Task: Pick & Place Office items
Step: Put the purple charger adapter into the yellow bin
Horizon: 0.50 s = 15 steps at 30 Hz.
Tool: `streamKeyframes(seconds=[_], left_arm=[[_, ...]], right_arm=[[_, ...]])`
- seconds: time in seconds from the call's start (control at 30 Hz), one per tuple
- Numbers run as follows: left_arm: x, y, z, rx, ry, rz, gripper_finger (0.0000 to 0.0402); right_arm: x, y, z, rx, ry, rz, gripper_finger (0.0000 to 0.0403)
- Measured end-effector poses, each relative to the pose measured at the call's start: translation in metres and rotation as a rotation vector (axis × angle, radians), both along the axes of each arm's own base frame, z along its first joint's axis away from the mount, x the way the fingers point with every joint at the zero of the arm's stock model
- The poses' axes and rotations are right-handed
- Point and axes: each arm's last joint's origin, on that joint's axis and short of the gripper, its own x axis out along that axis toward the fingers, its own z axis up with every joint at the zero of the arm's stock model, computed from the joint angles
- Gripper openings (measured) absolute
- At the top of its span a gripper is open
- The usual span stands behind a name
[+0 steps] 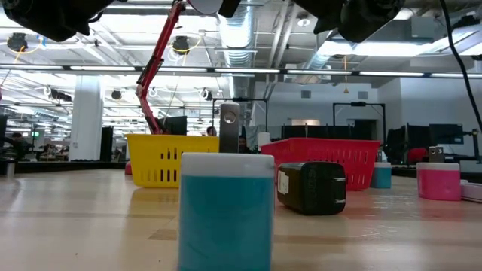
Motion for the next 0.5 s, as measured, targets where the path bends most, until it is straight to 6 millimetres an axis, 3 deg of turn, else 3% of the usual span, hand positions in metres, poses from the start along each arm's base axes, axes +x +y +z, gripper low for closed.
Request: streamKeyframes(seconds=[0.5], left_arm=[[0.0006, 0.0011, -0.0006, 0.011, 0.001, 0.023, 0.0127]], right_arm=[[-0.0002, 0.0014, -0.0009, -0.048, -0.008, 0.035, 0.0264]])
